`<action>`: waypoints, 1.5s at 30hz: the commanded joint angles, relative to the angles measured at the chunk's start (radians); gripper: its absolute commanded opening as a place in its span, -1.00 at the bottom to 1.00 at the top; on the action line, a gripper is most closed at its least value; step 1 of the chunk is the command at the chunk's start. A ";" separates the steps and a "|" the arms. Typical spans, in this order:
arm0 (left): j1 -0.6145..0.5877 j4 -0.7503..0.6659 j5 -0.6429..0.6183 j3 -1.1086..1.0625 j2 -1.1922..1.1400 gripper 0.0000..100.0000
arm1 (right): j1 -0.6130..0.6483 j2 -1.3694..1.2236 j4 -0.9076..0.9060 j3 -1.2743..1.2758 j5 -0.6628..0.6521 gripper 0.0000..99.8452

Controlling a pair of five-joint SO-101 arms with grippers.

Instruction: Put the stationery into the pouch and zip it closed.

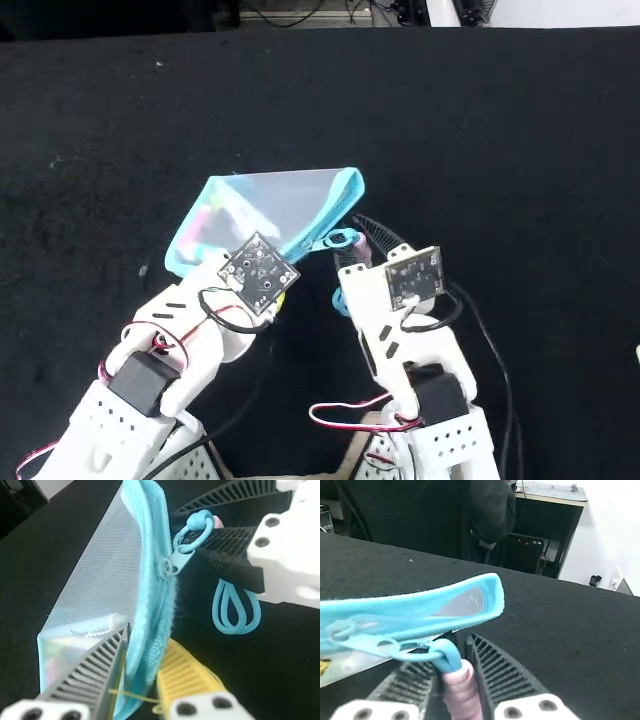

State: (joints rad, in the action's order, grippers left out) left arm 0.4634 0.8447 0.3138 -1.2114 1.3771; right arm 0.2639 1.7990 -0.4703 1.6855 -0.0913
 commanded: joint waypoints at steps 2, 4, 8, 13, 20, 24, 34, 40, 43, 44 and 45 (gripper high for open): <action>-0.002 0.011 -0.018 -0.013 -0.015 -0.94 | -0.008 0.096 -0.040 -0.042 0.008 -0.97; -0.002 0.011 -0.018 -0.013 -0.015 -0.94 | 0.035 0.096 -0.143 -0.090 -0.043 -0.96; -0.002 0.011 -0.018 -0.013 -0.015 -0.94 | 0.130 0.097 -0.336 -0.183 -0.169 -0.73; -0.004 0.008 -0.018 -0.013 -0.015 -0.94 | 0.158 0.097 -0.356 -0.196 -0.173 -0.63; -0.004 0.008 -0.018 -0.013 -0.015 -0.94 | 0.161 0.097 -0.252 -0.148 -0.173 -0.63; -0.004 0.008 -0.018 -0.013 -0.015 -0.94 | 0.161 0.097 -0.236 -0.148 -0.173 -0.63; -0.004 0.006 -0.018 -0.013 -0.015 -0.94 | 0.161 0.097 -0.232 -0.148 -0.175 -0.95; -0.004 0.009 -0.018 -0.013 -0.015 -0.94 | 0.100 0.099 -0.230 -0.171 -0.173 -0.98; -0.004 0.009 -0.018 -0.013 -0.015 -0.94 | 0.051 0.099 -0.213 -0.168 -0.118 -0.98; -0.004 0.009 -0.018 -0.013 -0.015 -0.94 | 0.037 0.096 -0.199 -0.165 -0.095 -0.98; -0.004 0.008 -0.018 -0.013 -0.015 -0.94 | 0.026 0.094 -0.189 -0.162 -0.077 -0.98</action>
State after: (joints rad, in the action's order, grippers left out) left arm 0.4634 0.8462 0.3107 -1.2206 1.3771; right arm 0.3544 1.7990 -0.7204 1.5551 -0.2355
